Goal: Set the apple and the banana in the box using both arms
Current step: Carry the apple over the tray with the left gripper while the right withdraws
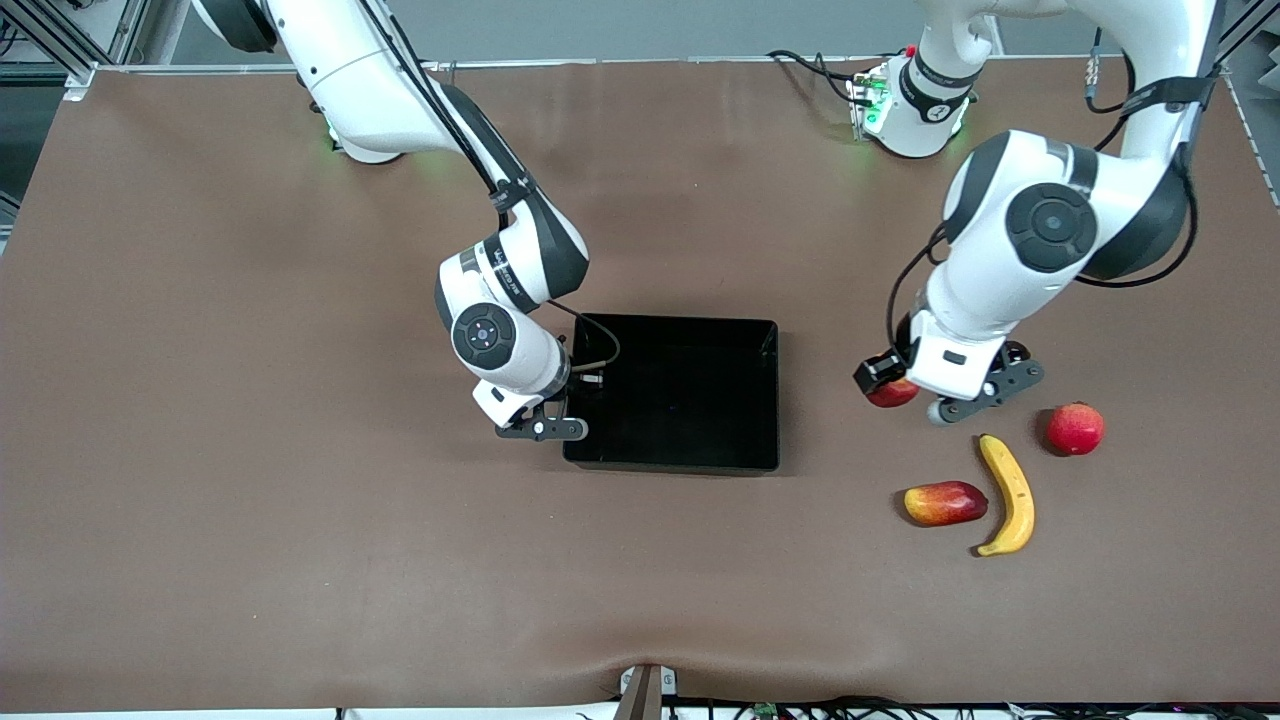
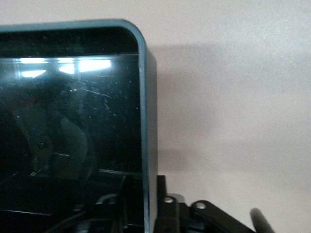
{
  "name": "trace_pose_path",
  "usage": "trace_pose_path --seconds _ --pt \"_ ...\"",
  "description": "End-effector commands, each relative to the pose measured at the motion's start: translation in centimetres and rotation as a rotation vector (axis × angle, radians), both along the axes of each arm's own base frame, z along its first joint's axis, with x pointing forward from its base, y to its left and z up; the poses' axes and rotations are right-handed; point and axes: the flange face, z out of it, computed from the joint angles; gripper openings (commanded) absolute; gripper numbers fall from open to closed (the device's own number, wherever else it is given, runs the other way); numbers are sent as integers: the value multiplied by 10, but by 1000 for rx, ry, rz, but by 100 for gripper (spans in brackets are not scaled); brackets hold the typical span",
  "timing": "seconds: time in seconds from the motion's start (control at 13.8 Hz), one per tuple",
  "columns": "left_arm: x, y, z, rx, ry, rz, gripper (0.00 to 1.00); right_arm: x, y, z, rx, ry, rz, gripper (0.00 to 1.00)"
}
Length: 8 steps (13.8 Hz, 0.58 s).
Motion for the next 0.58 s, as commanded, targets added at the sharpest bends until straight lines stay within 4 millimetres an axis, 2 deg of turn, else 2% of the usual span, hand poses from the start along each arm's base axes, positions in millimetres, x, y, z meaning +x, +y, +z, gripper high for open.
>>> trace_pose_path --seconds 0.0,0.14,0.22,0.29,0.36,0.51 --pt "-3 -36 -2 -11 18 21 0 15 -13 30 12 44 -25 100" --pt "-11 -63 -5 -15 20 4 0 42 -54 91 17 104 -58 100" --pt "-9 -71 -11 -17 26 3 0 52 -72 116 17 121 -67 100" --pt "-12 -89 -15 -20 28 -6 0 62 -96 136 22 128 -84 100" --pt "-18 -112 -20 -22 32 -30 0 74 -128 147 23 150 -106 100" --pt "-20 -132 -41 -22 53 -48 0 92 -182 165 58 142 -41 100"
